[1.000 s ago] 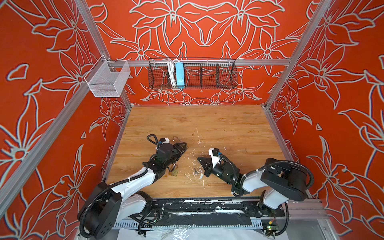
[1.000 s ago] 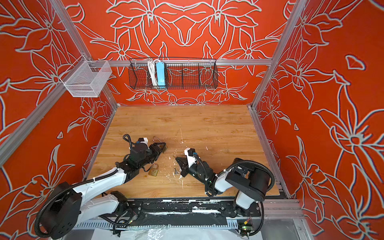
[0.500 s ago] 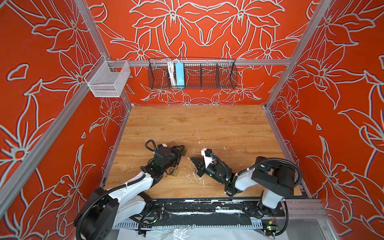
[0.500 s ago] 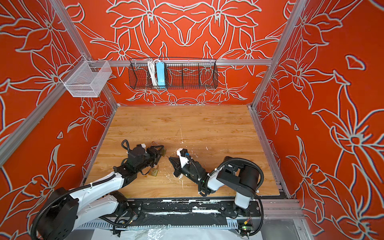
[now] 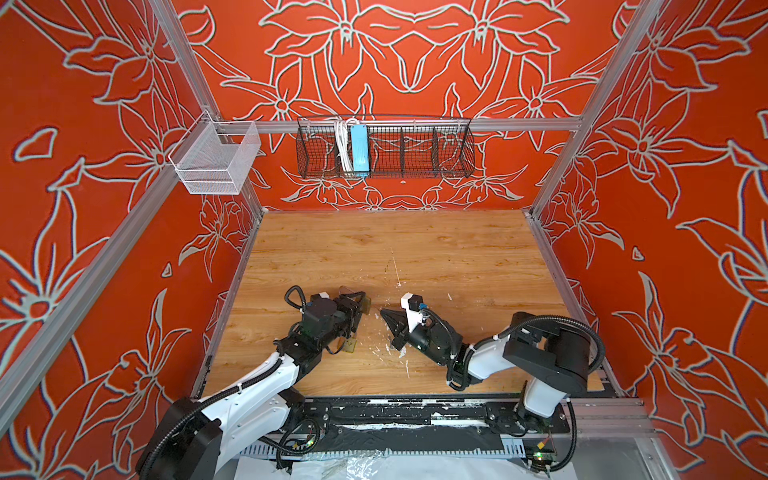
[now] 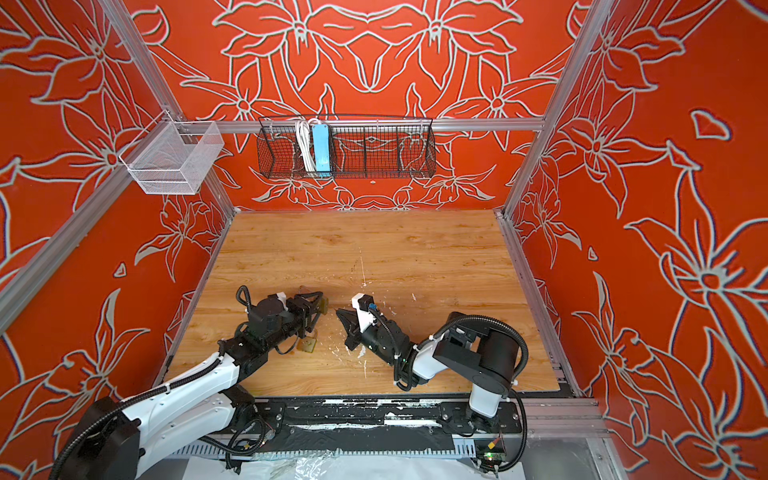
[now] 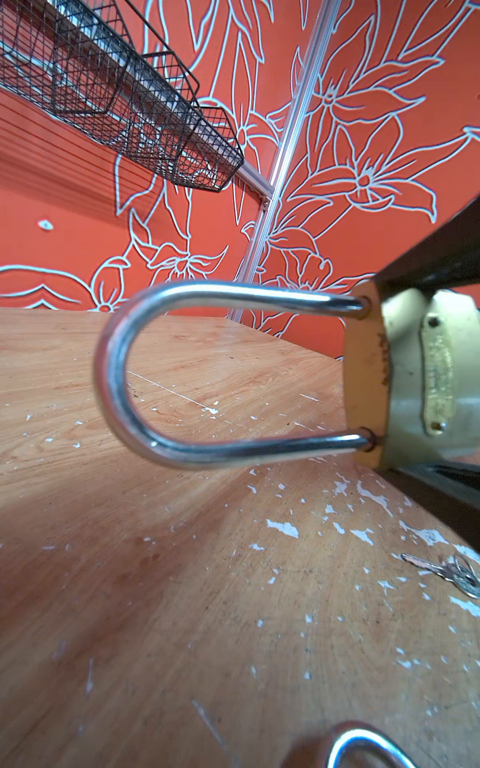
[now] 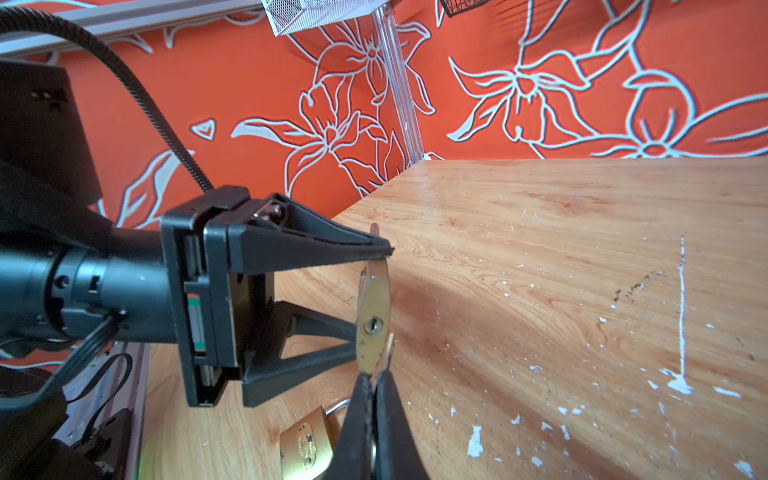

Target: Unlock with the key

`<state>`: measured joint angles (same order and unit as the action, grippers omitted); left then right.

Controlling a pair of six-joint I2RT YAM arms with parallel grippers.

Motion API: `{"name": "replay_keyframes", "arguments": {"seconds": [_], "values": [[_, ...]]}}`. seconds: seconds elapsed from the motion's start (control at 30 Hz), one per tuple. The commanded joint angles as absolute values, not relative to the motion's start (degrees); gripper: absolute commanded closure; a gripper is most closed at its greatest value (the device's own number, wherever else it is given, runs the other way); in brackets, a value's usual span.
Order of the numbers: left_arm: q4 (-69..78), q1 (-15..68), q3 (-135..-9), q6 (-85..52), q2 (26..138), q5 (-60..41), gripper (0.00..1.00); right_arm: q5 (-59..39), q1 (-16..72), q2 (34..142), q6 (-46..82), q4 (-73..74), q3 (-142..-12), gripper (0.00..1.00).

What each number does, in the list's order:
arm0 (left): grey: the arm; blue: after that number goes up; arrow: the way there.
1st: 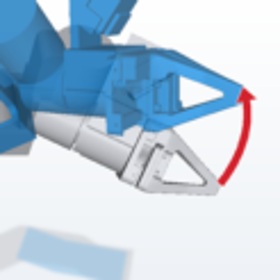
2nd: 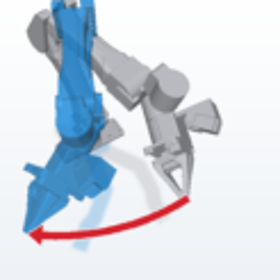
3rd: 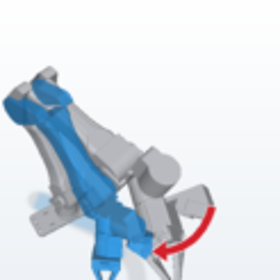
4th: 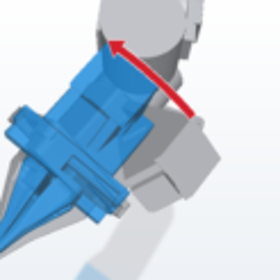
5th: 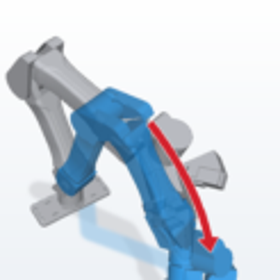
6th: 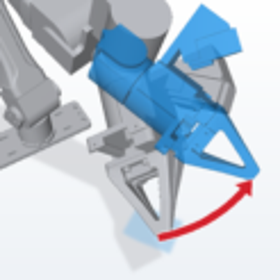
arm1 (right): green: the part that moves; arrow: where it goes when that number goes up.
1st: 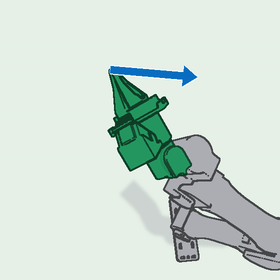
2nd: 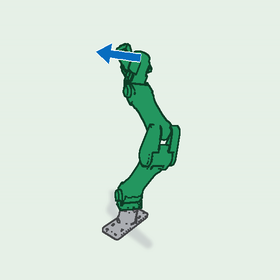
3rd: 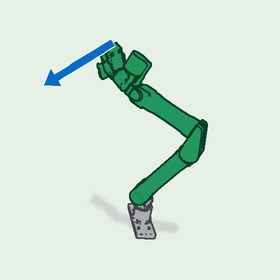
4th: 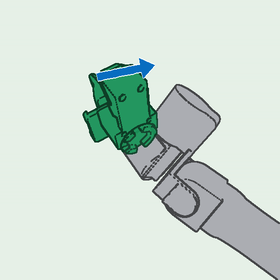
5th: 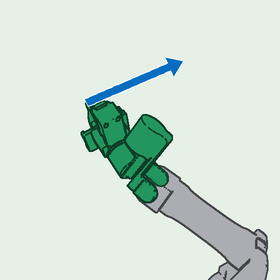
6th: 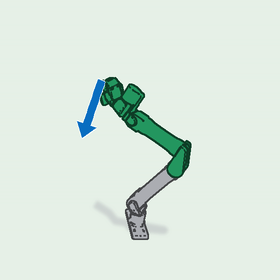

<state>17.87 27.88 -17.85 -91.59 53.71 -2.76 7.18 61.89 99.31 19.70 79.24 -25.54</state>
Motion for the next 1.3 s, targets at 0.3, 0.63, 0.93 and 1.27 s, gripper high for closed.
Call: {"name": "replay_keyframes", "arguments": {"seconds": [0.3, 0.63, 0.93, 1.27], "values": [[21.7, 28.2, -19.2, -92.0, 53.3, -3.0, 1.00, 5.6, 62.2, 101.3, 20.0, 80.9, -27.6, 1.00], [21.7, 28.2, -19.0, -92.1, 52.9, -2.6, 1.00, 4.6, 62.2, 101.3, 21.1, 80.9, -28.1, 1.00], [23.6, 28.2, -19.2, -92.1, 54.5, -4.7, 1.00, 5.0, 62.2, 101.1, 21.0, 80.9, -28.1, 1.00], [23.6, 28.2, -19.0, -92.0, 54.3, -4.7, 1.00, 4.8, 62.2, 102.7, 21.4, 80.9, -30.0, 1.00]]}}
